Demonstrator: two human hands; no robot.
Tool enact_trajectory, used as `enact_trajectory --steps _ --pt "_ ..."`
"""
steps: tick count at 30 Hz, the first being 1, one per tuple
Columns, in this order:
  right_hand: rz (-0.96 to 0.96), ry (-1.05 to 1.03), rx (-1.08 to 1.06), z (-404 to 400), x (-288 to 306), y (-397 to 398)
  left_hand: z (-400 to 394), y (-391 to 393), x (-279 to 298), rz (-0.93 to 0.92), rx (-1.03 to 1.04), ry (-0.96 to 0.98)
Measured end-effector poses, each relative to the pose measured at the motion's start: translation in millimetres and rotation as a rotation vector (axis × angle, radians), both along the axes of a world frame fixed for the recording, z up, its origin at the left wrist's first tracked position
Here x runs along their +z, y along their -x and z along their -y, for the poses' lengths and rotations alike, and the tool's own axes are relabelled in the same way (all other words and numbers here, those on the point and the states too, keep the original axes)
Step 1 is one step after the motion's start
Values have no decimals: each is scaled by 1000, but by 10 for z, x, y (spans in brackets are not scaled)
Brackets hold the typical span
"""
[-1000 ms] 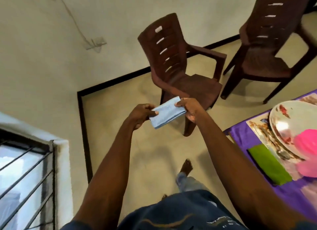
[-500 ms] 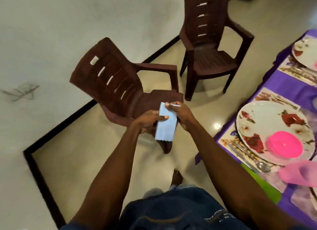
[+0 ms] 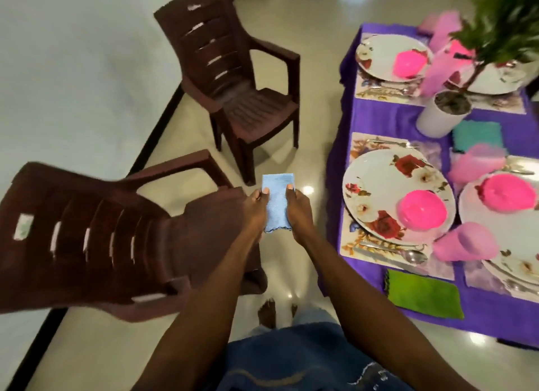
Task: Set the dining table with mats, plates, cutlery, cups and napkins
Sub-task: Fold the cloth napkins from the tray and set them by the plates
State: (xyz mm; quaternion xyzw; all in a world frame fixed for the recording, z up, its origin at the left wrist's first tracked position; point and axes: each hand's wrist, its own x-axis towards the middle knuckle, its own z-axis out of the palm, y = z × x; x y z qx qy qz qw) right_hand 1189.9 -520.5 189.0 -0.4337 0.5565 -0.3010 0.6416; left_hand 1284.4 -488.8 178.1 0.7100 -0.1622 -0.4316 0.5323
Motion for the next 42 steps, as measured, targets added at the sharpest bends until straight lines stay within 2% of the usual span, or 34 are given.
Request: enact_trajectory --steps 3,6,11,13,17,23,29,34,39,42 --pt "1 -6 -155 193 -30 96 307 36 -54 48 -141 -22" --pt "0 -12 -278 392 -136 201 615 126 -83 21 -210 -29" --pt "-38 -20 -313 864 -106 476 1177 366 -64 -14 -338 -5" --pt "-88 -12 -340 1065 -95 536 1389 472 -47 30 -389 8" --pt "-164 20 -529 1414 -112 659 1826 694 -28 145 -480 2" --pt "-268 24 -743 2048 -245 838 2662 949 -99 251 -724 40" --pt "-331 27 -906 3011 -398 655 3793 816 -268 308 -942 68" --pt "-362 -73 -1075 4001 -447 217 4931 479 -422 377 -1153 120" --pt "-396 -102 -1219 4601 -375 184 5683 396 -254 95 -1319 -94" --pt "-420 -92 -1253 4777 -379 294 5972 519 -301 51 -1486 -122"
